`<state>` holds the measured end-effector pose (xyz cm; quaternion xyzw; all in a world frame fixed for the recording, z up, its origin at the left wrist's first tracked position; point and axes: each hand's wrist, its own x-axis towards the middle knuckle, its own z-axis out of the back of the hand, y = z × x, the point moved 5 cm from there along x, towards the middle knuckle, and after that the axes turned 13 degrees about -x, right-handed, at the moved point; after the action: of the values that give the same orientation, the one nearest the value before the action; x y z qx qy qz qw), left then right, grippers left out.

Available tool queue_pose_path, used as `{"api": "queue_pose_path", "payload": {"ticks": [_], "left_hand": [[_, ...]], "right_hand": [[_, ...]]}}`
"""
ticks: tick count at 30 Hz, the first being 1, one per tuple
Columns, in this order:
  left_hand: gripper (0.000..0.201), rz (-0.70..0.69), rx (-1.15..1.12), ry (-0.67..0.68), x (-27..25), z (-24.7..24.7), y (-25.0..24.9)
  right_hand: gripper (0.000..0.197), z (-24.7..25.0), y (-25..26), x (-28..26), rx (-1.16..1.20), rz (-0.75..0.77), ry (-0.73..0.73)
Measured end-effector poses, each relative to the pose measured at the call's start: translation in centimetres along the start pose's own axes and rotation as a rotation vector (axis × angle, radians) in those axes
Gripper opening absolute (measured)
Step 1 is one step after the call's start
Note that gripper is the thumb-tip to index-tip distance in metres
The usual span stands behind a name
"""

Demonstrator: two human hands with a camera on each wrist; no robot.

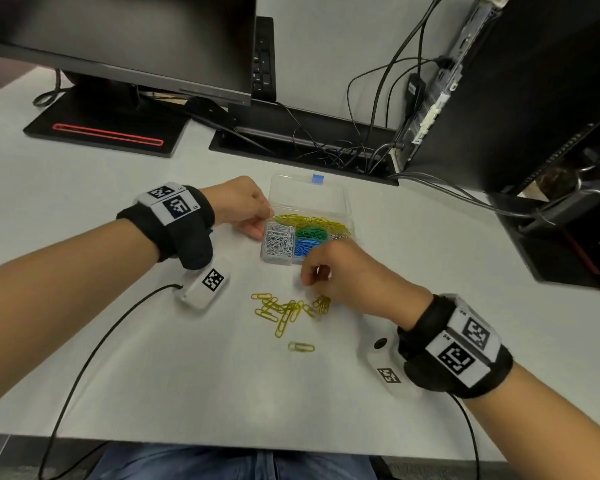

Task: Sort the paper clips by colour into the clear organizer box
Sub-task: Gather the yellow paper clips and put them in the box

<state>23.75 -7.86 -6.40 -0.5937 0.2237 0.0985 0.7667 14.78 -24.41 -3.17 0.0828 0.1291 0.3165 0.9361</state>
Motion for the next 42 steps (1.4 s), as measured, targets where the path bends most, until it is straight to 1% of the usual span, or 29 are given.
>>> {"api": "queue_pose_path", "payload": {"ticks": [4,6,8,10,13,15,18,19,21,23,24,25,28,30,32,33,35,36,38,40,42], "left_hand": [[0.009,0.007,-0.049,0.03,0.0,0.1,0.3],[0.008,0.004,-0.052,0.031,-0.1,0.1,0.3],[0.007,0.002,-0.056,0.034,-0.2,0.1,0.3],[0.005,0.0,-0.059,0.032,-0.2,0.1,0.3],[0.003,-0.006,-0.057,0.028,-0.3,0.1,0.4],[0.004,-0.012,-0.05,0.022,-0.4,0.0,0.3],[0.003,-0.017,-0.044,0.027,-0.4,0.1,0.4],[0.003,-0.017,-0.044,0.031,-0.4,0.1,0.4],[0.003,-0.016,-0.039,0.038,-0.3,0.1,0.4],[0.004,-0.01,-0.032,0.044,-0.2,0.1,0.4],[0.005,-0.007,-0.033,0.046,-0.2,0.2,0.4],[0.005,-0.005,-0.037,0.049,-0.2,0.2,0.4],[0.005,-0.008,-0.044,0.046,-0.3,0.2,0.4],[0.006,-0.012,-0.043,0.043,-0.4,0.1,0.4],[0.009,-0.012,-0.029,0.038,-0.6,0.2,0.2],[0.014,-0.009,0.003,0.024,-0.7,0.4,0.2],[0.021,-0.045,0.162,-0.027,-1.2,1.1,-0.1],[0.023,-0.102,0.276,-0.053,-1.6,1.3,-0.4],[0.023,-0.259,0.508,-0.082,-3.0,1.4,-1.3],[0.021,-0.373,0.682,-0.039,-4.9,0.6,-1.9],[0.022,-0.4,0.805,0.112,-6.9,-1.1,-1.4]], "right_hand": [[0.015,1.6,-1.5,-0.2,0.214,-0.074,-0.077],[0.018,3.1,-2.7,0.3,0.264,-0.11,-0.178],[0.017,5.0,-4.0,1.5,0.26,-0.112,-0.322],[0.014,6.2,-5.1,3.2,0.229,-0.109,-0.425],[0.012,6.1,-5.9,5.7,0.165,-0.111,-0.47],[0.011,5.3,-6.1,6.7,0.132,-0.107,-0.423],[0.009,3.9,-6.5,6.9,0.057,-0.117,-0.291],[0.009,3.8,-6.6,6.6,0.036,-0.13,-0.278],[0.012,4.3,-6.6,5.2,0.028,-0.153,-0.301],[0.017,4.7,-5.5,3.2,0.069,-0.133,-0.31],[0.018,4.6,-4.5,2.1,0.085,-0.101,-0.277],[0.018,4.0,-3.3,1.1,0.072,-0.064,-0.213],[0.027,0.9,-0.5,-1.2,-0.09,0.019,0.011],[0.034,-0.8,-0.1,-1.9,-0.238,0.001,0.097],[0.032,-1.6,-0.1,-2.1,-0.346,-0.026,0.122],[0.027,-1.8,-0.2,-2.0,-0.384,-0.025,0.123],[0.013,-2.1,-0.3,-1.6,-0.419,-0.031,0.128],[0.008,-2.2,-0.3,-1.4,-0.416,-0.045,0.134],[0.01,-2.3,-0.5,-1.0,-0.404,-0.073,0.142],[0.012,-2.3,-0.5,-0.7,-0.418,-0.074,0.139],[0.013,-2.3,-0.4,-0.5,-0.426,-0.069,0.146]]}}
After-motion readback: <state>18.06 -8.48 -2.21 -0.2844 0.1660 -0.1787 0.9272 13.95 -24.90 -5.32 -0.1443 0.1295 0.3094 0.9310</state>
